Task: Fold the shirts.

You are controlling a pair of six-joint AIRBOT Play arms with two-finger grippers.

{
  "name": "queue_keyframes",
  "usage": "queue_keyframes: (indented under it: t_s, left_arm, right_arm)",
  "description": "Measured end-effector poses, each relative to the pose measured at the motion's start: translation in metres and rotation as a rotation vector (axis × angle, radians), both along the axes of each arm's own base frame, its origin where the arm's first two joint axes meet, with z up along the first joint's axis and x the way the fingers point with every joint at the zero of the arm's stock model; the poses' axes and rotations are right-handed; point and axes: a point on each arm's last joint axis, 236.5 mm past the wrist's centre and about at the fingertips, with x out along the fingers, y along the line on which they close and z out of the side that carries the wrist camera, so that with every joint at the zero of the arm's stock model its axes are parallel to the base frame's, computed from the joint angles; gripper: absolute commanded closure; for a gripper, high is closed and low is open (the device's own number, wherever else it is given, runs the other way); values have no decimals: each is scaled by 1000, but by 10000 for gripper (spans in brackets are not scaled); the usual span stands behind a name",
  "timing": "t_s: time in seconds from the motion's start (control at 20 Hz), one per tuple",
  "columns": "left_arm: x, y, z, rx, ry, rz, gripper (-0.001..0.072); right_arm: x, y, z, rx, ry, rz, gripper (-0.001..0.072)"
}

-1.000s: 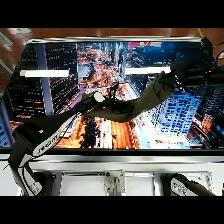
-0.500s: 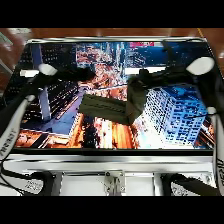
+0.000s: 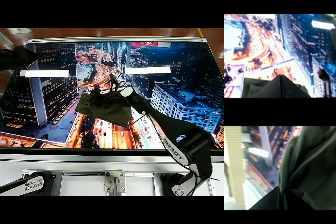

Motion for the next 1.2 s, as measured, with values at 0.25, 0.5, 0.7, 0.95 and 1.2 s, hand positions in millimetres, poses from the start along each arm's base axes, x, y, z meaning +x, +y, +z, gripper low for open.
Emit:
queue_keyframes:
  t_s: [0.25,0.5,0.7,0.95,1.2]
  left_arm:
    - [-19,-14,-10,24,31,-73,670]
    - [-25,-21,-35,21,82,-96,670]
    - [-27,-22,-44,34,94,-106,670]
    - [-28,-22,-47,44,99,-110,670]
    - [-28,-22,-48,46,99,-110,670]
  right_arm:
    - [13,18,-3,126,44,-82,133]
    - [9,-7,14,174,61,28,140]
    - [-16,-88,3,-66,106,197,19]
    - [-31,-230,-44,-475,278,158,13]
    - [-42,-245,-88,-482,381,76,14]
